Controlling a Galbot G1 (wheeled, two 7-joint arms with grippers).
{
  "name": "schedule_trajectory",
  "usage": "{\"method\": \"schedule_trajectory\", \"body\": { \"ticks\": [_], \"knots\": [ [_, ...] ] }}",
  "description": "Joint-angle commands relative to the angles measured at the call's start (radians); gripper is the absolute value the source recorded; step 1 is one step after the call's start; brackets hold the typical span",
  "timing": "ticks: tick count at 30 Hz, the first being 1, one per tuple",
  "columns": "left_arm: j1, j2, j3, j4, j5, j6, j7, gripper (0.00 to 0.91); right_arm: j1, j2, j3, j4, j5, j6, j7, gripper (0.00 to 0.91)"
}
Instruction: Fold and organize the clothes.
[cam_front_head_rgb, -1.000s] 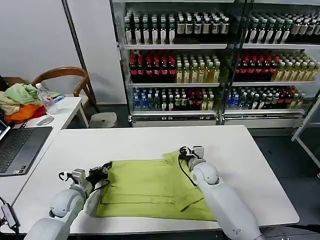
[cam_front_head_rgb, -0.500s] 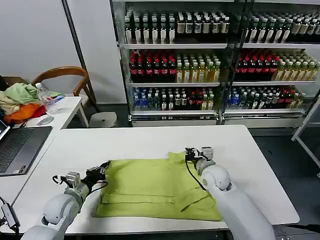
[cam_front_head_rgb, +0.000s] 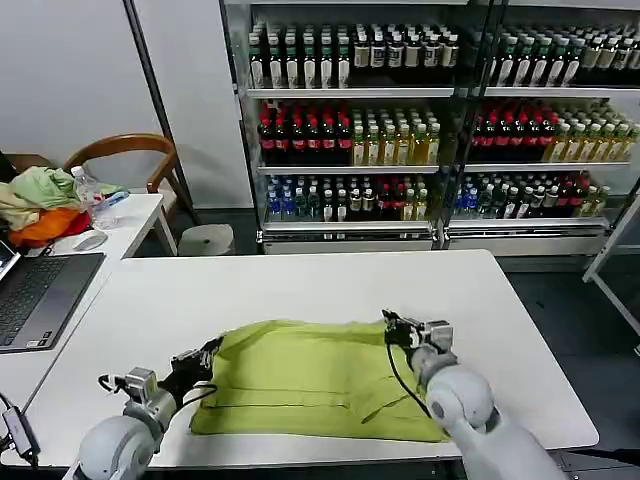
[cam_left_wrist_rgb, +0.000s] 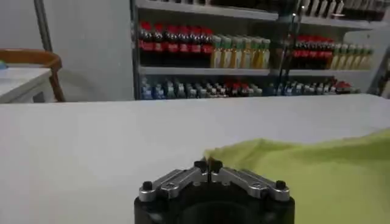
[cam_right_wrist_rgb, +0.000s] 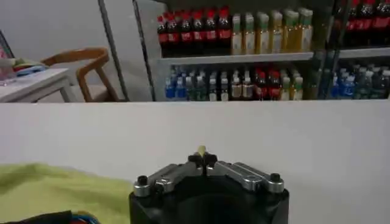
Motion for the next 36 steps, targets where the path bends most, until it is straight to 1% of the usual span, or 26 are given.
{"method": "schedule_trajectory", "body": {
  "ticks": [1, 9, 12, 21, 28, 29, 31, 34, 36],
  "knots": [
    [0.076, -0.018, -0.020, -0.047, 0.024, -0.013, -0.011, 0.030, -0.133, -0.031, 0.047, 0.113, -0.016, 0.007, 0.001, 0.000],
    [0.106, -0.007, -0.036, -0.080, 0.039, -0.015, -0.010, 0.030, -0.159, -0.038, 0.053, 0.138, -0.015, 0.012, 0.006, 0.000],
    [0.112, -0.002, -0.044, -0.077, 0.038, -0.016, -0.010, 0.040, -0.170, -0.039, 0.060, 0.156, -0.014, 0.012, 0.010, 0.000],
    [0.122, 0.020, -0.057, -0.074, 0.026, -0.017, -0.010, 0.030, -0.191, -0.041, 0.079, 0.168, -0.014, 0.015, 0.024, 0.000],
    [0.150, 0.038, -0.078, -0.087, 0.011, -0.017, -0.006, 0.040, -0.221, -0.054, 0.095, 0.211, -0.006, 0.010, 0.025, 0.000],
    [0.154, 0.041, -0.082, -0.090, 0.009, -0.016, -0.005, 0.030, -0.225, -0.056, 0.097, 0.217, -0.005, 0.009, 0.025, 0.000],
    [0.158, 0.045, -0.091, -0.096, 0.003, -0.015, -0.004, 0.040, -0.225, -0.056, 0.097, 0.220, -0.005, 0.009, 0.023, 0.000],
    [0.165, 0.053, -0.106, -0.110, -0.009, -0.014, 0.005, 0.030, -0.223, -0.057, 0.099, 0.209, -0.006, 0.014, 0.005, 0.000],
    [0.168, 0.053, -0.107, -0.112, -0.010, -0.015, 0.008, 0.040, -0.222, -0.056, 0.096, 0.199, -0.006, 0.017, -0.003, 0.000]
  ]
}}
